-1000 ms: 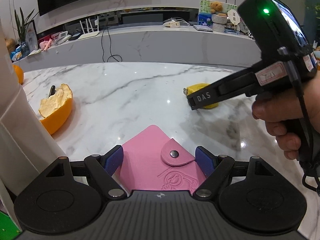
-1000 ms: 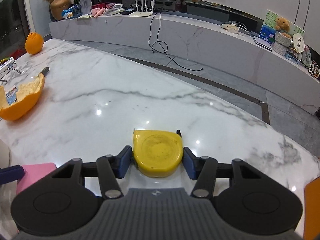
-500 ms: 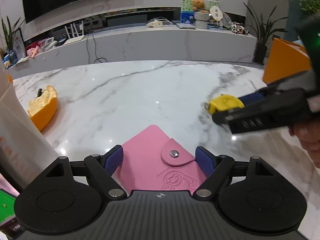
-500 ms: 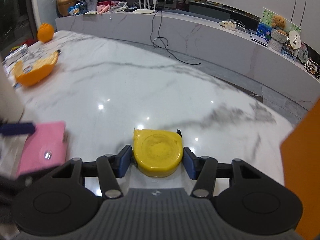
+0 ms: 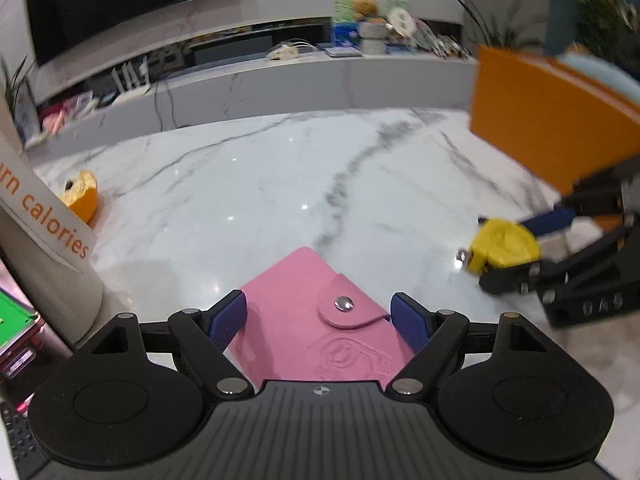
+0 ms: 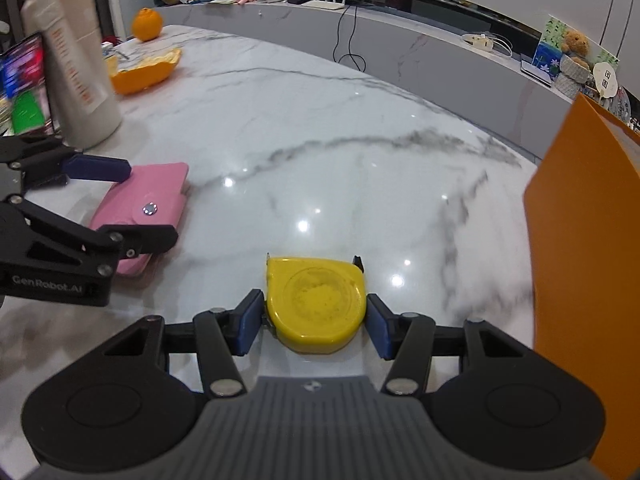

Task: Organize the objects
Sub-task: 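Lift the pink wallet with the left tool while the right tool lifts the tape measure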

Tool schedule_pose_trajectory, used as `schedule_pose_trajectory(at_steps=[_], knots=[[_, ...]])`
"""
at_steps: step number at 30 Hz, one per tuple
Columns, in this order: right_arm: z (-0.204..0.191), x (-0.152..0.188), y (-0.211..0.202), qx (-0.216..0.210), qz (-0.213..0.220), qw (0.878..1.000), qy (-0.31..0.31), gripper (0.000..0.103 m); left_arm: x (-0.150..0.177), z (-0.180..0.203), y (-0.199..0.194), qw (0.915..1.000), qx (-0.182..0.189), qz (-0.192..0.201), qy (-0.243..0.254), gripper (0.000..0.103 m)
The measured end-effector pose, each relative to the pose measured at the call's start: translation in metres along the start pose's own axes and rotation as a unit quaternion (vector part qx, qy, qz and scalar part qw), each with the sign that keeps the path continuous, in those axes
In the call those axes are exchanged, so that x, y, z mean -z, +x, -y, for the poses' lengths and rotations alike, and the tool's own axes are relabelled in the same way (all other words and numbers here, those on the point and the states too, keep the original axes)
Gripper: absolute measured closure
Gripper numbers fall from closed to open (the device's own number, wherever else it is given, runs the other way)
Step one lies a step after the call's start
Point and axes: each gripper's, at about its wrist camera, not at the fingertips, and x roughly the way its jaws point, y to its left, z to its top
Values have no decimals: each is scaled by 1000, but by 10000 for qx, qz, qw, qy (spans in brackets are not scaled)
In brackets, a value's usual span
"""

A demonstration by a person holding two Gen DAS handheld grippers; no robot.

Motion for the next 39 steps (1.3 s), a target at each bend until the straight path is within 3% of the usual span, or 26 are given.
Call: schedule_pose_trajectory(at_steps=[4,12,15,26,29,32,39], knots=[[-3,19,-12,27,193,9998,76,46,14,23,-12,9986,-5,44,524,10],[-7,28,-20,32,185,9998,70,46,38,33,-37,9990,-42,160,418,10],[-6,29,-20,11,215,9997,64,45,44,33,-45,9992,-173,265,246,10],[-6,29,-20,-2,206,9998,57,46,42,34,-43,9940,-883,-107,-638,6],[-6,29,-20,-4,198,9998,59,44,41,26,-38,9922,-836,-164,-905,2],[-3,29,-19,27,147,9998,140,34,44,13,-34,9871,-607,-196,-1466,1],[-3,29,-17,-27,160,9998,148,31,43,14,-35,9879,-624,-226,-1403,5]])
